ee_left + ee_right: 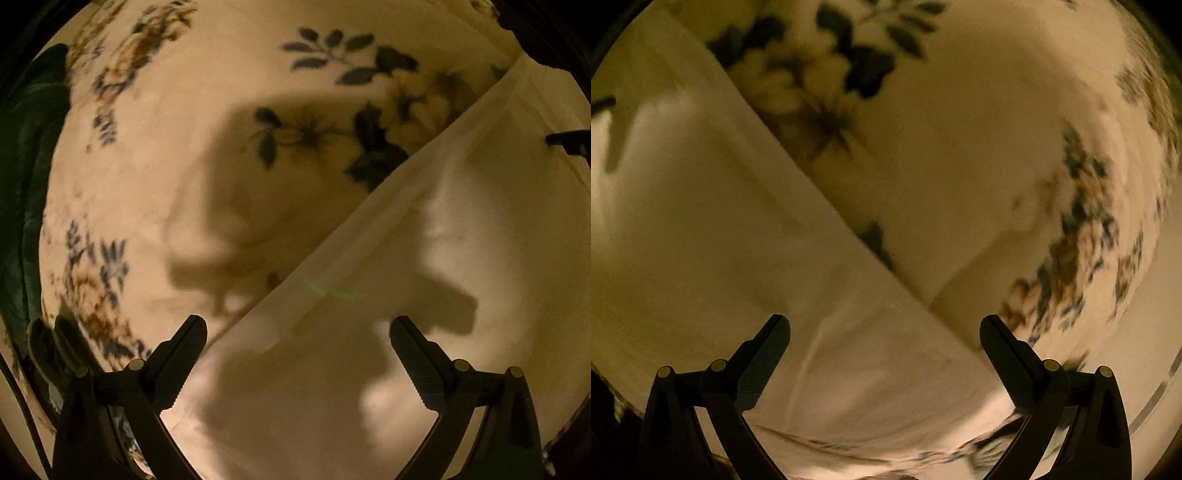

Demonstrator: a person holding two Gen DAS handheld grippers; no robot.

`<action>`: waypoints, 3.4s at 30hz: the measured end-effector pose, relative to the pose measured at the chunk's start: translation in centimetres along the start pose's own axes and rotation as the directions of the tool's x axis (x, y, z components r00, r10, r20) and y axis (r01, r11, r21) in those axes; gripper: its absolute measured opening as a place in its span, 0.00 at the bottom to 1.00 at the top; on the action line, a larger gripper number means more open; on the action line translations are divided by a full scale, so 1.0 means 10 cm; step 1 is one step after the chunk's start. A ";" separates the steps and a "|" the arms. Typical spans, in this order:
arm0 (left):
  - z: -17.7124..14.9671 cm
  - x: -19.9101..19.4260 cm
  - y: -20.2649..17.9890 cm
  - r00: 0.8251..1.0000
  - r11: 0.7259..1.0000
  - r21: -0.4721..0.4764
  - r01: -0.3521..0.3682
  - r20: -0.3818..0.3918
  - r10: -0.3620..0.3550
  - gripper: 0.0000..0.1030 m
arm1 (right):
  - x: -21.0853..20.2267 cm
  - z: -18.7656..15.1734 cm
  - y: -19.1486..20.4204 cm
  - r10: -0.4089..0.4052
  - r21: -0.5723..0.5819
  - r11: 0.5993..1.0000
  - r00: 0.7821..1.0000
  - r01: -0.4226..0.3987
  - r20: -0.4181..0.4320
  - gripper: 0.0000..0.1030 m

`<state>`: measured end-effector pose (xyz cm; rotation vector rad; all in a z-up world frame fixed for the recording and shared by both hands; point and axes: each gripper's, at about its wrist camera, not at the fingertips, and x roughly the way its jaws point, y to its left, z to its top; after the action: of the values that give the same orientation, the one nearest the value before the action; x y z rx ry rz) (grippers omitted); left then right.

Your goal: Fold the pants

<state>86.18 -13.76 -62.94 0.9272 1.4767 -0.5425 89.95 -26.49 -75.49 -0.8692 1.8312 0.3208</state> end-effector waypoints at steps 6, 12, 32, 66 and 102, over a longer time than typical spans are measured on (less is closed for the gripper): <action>0.11 0.11 -0.02 0.995 0.992 0.072 0.101 -0.004 -0.101 0.80 | 0.15 0.05 -0.05 0.139 -0.068 0.988 0.990 -0.138 0.004 0.78; 0.05 0.02 0.01 0.985 0.985 0.040 0.166 0.039 -0.167 0.19 | -0.02 -0.22 -0.04 0.161 -0.071 0.986 0.976 -0.152 0.146 0.16; -1.93 -0.90 -1.28 0.930 0.782 -0.511 0.356 0.108 -0.352 0.06 | -0.64 -2.38 1.46 0.280 0.157 0.928 0.908 -0.339 0.311 0.06; -2.17 -0.32 -1.38 0.994 0.542 -0.836 0.089 0.040 -0.103 0.81 | 0.06 -2.54 0.38 0.005 0.774 0.597 0.966 -0.209 0.258 0.92; -2.91 0.26 -1.51 0.972 0.464 -0.855 0.232 0.182 -0.151 0.81 | 1.44 -4.53 0.98 0.180 0.863 -0.290 0.862 -0.413 0.473 0.08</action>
<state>56.93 1.35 -64.22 -0.1029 1.5134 0.0830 48.88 -51.82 -70.61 0.8854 1.3963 -0.7990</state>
